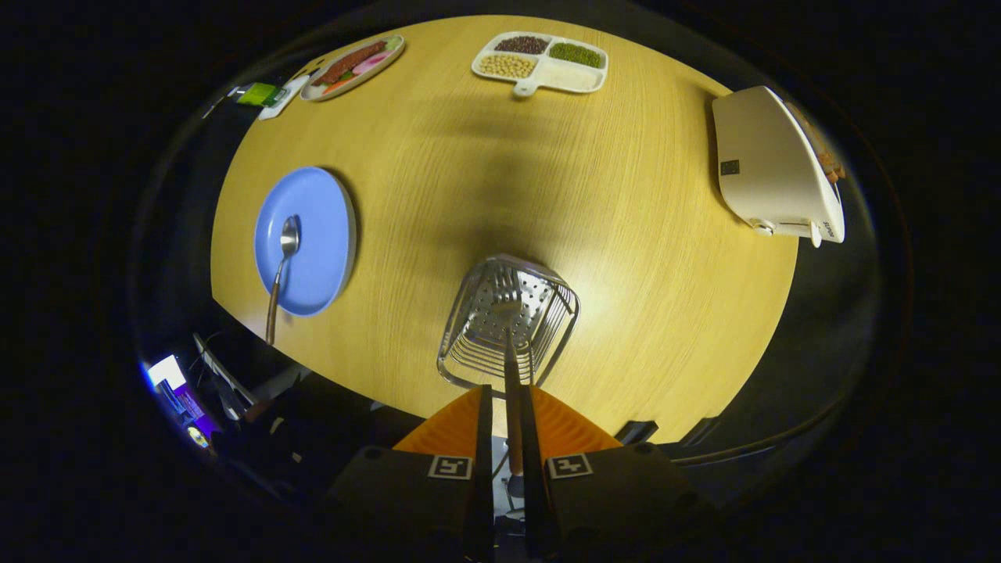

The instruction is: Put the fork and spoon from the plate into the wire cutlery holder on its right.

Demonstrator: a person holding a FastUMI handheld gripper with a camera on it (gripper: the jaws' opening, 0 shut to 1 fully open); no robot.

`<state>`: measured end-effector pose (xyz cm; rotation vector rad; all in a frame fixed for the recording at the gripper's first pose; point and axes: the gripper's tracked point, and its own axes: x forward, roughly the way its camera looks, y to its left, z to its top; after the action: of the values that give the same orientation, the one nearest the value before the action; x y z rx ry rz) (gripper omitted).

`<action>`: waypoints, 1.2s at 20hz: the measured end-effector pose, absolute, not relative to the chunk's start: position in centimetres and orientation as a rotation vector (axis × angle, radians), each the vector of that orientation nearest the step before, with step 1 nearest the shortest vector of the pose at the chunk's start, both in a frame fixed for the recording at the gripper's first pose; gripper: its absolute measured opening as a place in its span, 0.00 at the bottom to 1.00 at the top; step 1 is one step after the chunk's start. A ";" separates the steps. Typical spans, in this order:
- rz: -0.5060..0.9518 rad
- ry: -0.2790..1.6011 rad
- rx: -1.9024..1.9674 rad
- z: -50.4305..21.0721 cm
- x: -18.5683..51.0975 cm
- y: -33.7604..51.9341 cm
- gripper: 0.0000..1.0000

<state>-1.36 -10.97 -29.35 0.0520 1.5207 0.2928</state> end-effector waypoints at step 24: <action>0.446 1.285 0.412 -29.9 -1.9 19.7 0.53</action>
<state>-1.89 19.74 -29.93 0.4117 1.2849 0.4464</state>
